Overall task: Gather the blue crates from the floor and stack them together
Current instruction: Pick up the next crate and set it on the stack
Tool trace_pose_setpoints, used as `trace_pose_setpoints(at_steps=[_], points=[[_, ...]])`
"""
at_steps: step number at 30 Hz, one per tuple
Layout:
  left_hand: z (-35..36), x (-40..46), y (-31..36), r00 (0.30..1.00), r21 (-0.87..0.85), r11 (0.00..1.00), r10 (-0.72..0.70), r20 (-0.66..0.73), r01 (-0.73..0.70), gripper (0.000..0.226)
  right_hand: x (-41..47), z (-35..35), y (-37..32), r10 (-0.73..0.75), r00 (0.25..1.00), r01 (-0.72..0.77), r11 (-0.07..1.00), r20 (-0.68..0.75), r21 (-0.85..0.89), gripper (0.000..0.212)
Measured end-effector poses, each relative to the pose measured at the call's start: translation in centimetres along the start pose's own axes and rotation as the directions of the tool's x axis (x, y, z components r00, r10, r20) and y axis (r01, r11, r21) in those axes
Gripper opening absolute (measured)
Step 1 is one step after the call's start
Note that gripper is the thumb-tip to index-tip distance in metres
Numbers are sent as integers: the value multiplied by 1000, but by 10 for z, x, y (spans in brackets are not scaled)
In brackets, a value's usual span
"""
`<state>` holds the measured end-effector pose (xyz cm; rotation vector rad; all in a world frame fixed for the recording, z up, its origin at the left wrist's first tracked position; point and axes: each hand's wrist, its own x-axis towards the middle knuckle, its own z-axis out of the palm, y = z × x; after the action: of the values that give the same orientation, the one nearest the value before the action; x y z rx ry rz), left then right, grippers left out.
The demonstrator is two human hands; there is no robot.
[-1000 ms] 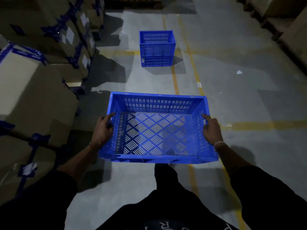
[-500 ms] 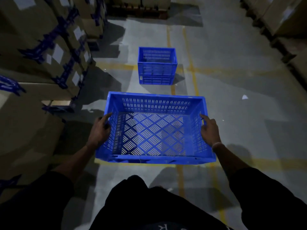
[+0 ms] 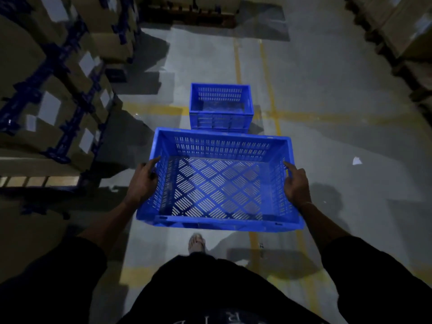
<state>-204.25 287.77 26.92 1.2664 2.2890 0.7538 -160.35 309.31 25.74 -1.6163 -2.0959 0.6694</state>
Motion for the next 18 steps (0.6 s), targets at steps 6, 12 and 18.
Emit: trace_pose_setpoints(at_steps=[6,12,18], points=[[-15,125,17,998,41,999,11,54,-13,66,117,21,-26,95,995,-95,995,12,-39,56],[-3,248,42,996,49,999,-15,85,11,67,247,38,-29,159,985,-156,986,68,-58,54],[25,376,79,994,76,995,-65,86,58,66,389,63,-12,133,985,-132,991,111,-13,54]])
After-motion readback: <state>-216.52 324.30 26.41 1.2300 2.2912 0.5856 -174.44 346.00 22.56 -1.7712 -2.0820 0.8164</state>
